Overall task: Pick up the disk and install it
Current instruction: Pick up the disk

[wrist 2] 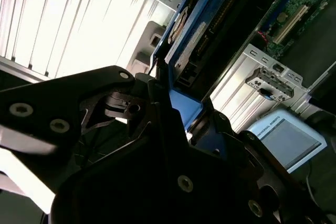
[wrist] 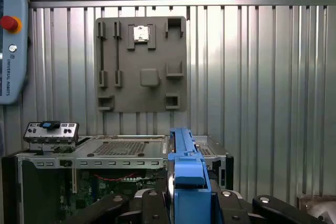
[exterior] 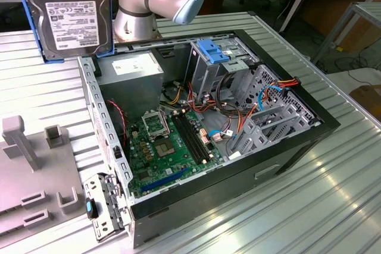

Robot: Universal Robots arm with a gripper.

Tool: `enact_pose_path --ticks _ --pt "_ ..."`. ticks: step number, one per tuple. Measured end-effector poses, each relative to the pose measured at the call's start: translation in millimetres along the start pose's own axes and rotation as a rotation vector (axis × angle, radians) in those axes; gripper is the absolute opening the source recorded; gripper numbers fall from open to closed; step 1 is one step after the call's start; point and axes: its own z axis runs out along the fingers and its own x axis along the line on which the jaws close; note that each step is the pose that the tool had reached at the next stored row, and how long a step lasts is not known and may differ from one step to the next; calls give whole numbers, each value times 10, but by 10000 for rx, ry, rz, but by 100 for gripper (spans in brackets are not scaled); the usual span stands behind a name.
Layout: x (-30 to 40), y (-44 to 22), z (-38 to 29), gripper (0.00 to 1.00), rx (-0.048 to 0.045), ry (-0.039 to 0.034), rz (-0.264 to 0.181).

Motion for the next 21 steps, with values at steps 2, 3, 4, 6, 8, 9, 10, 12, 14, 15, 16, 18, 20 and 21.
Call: enact_pose_path --ticks 2,3,4,6,8,9,10,12,14,15,16,18,20,21 --pt "0 -77 4 37 1 0 -1" --pt "-1 -144 8 37 0 0 0" --pt "-2 -199 12 37 0 0 1" --pt "-3 -310 19 37 1 0 -1" --pt "-5 -410 29 37 0 0 0" --pt "-5 -443 33 37 1 -1 0" --pt "-5 -504 38 37 0 0 -1" --pt "-6 -577 43 37 0 0 1" --pt "-7 -704 53 37 1 0 14" --pt "-7 -723 56 37 1 1 27" --pt "-7 -738 59 37 0 2 67" --pt "-8 -754 71 37 -1 8 307" --pt "-8 -822 87 37 -1 11 378" --pt "-6 -879 98 37 5 12 378"
